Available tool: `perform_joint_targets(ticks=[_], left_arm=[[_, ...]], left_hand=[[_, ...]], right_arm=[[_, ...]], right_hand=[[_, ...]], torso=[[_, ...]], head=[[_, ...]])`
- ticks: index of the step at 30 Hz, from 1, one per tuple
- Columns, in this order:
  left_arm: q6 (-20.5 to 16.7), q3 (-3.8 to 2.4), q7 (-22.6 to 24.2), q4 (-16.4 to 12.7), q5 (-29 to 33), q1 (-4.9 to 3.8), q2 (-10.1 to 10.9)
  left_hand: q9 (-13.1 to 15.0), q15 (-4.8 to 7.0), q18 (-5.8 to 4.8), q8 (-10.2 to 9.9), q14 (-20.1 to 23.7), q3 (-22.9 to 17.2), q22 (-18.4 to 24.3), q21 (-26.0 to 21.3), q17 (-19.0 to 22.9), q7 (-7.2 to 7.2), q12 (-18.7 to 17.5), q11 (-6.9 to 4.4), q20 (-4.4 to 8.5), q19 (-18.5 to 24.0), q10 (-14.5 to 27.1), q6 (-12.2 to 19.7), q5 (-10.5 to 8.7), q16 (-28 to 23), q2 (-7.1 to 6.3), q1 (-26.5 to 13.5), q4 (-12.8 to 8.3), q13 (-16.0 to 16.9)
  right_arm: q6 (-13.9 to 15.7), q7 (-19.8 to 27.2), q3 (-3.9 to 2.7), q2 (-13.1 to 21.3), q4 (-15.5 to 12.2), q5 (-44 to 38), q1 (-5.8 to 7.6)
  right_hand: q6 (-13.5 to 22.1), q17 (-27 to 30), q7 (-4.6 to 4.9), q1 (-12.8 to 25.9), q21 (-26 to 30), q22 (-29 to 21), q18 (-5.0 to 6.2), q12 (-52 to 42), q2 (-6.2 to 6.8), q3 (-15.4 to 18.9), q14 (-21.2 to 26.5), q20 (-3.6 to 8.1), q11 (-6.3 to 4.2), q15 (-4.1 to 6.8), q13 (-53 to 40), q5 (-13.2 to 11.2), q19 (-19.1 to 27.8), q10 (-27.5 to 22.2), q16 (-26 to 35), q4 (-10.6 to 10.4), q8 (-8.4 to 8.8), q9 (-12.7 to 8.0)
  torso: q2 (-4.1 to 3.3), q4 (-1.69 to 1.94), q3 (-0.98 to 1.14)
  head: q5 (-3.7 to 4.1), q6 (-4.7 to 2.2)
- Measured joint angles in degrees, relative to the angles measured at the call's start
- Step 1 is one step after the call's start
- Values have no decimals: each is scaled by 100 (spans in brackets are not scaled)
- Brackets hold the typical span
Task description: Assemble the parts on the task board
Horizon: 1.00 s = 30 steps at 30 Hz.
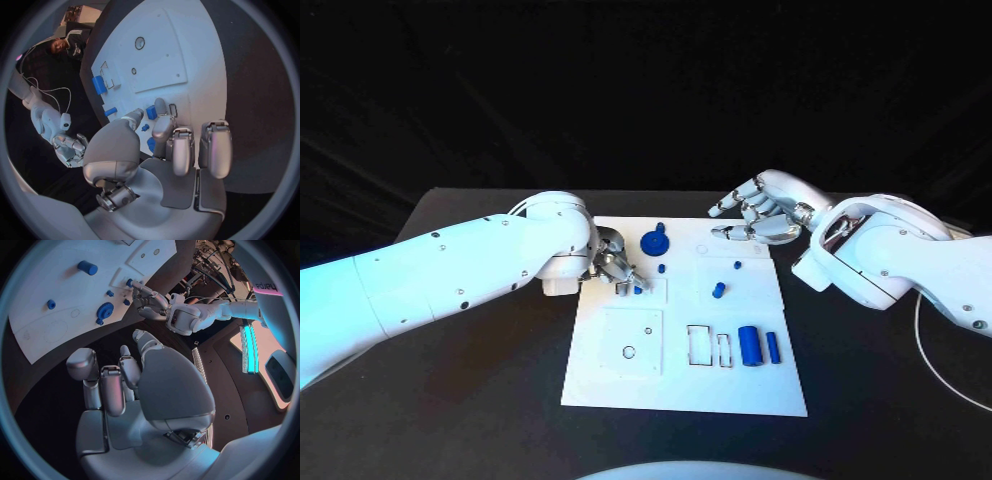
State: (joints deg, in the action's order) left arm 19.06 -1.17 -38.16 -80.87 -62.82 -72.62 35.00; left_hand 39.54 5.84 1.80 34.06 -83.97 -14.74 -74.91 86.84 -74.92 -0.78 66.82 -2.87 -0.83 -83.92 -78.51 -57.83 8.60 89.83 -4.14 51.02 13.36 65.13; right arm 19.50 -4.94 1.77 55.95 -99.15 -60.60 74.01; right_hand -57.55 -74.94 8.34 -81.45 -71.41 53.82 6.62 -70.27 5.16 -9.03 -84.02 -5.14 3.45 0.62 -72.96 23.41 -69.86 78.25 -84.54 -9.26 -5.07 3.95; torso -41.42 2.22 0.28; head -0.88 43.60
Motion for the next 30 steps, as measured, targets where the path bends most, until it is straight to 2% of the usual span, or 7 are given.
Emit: perform_joint_targets(ticks=[2,7,9,12,18,23,30], left_arm=[[-32,-43,-1,-58,1,-51,71],[-78,-94,-8,-123,3,-287,214],[-72,-101,-13,-110,3,-378,234],[-58,-113,-17,-7,5,-492,230],[-67,-109,-20,401,38,-552,125],[-87,-101,-7,817,66,-566,-31],[-55,-8,15,1267,113,-573,-249]], left_hand=[[-20,0,0,0,0,109,0,-117,0,-33,-201,15,0,0,145,60,0,0,16,96,28,-200],[-65,0,0,-59,0,367,0,-258,0,-105,-484,79,0,0,365,252,0,0,-24,217,113,-488],[-159,-69,0,-201,-1,511,0,-327,1,-180,-633,141,-3,-3,491,442,-73,0,-33,303,164,-637],[-383,-179,0,-470,-7,718,0,-363,1,-301,-714,250,-115,-10,601,631,-134,0,34,504,246,-749],[-652,-217,0,-704,-10,946,1,-363,1,-379,-714,306,-165,-2,657,709,-134,0,106,778,284,-828],[-752,-217,0,-734,-10,1033,1,-363,1,-383,-714,327,-165,-2,677,705,-134,0,153,894,293,-844],[-828,-237,1,-734,9,1133,1,-363,1,-391,-646,329,-184,-22,675,614,-134,0,183,969,298,-772]], right_arm=[[0,0,0,-1,10,1,0],[0,0,4,-10,32,3,0],[0,0,6,-16,42,4,0],[-1,-1,11,-38,62,6,0],[-1,-2,17,-69,83,10,-4],[-2,-2,20,-83,95,14,-6],[-3,-2,22,-98,100,18,-8]], right_hand=[[0,0,0,0,0,0,0,0,0,0,0,0,0,0,0,0,0,0,0,0,0,0],[0,1,0,0,0,0,0,0,0,0,0,0,0,0,0,0,0,0,0,0,0,0],[0,1,0,0,0,0,0,0,0,0,0,0,0,0,-1,0,0,0,0,0,0,0],[0,1,0,0,0,0,0,0,0,0,0,0,0,0,-2,0,0,0,0,0,0,0],[0,1,0,0,0,0,0,0,0,0,0,0,0,0,-4,0,-1,0,0,0,0,0],[0,2,0,14,0,-3,0,0,14,0,0,-16,1,0,-5,0,15,0,0,0,0,0],[0,2,0,23,0,-6,0,22,23,0,0,-21,-17,0,4,0,20,-17,0,0,0,0]], torso=[[1,1,2],[1,1,4],[1,-1,6],[1,1,6],[-4,2,1],[-8,3,-1],[-16,-5,-4]], head=[[0,-8],[-9,-36],[-16,-49],[-29,-63],[-42,-101],[-56,-129],[-70,-148]])
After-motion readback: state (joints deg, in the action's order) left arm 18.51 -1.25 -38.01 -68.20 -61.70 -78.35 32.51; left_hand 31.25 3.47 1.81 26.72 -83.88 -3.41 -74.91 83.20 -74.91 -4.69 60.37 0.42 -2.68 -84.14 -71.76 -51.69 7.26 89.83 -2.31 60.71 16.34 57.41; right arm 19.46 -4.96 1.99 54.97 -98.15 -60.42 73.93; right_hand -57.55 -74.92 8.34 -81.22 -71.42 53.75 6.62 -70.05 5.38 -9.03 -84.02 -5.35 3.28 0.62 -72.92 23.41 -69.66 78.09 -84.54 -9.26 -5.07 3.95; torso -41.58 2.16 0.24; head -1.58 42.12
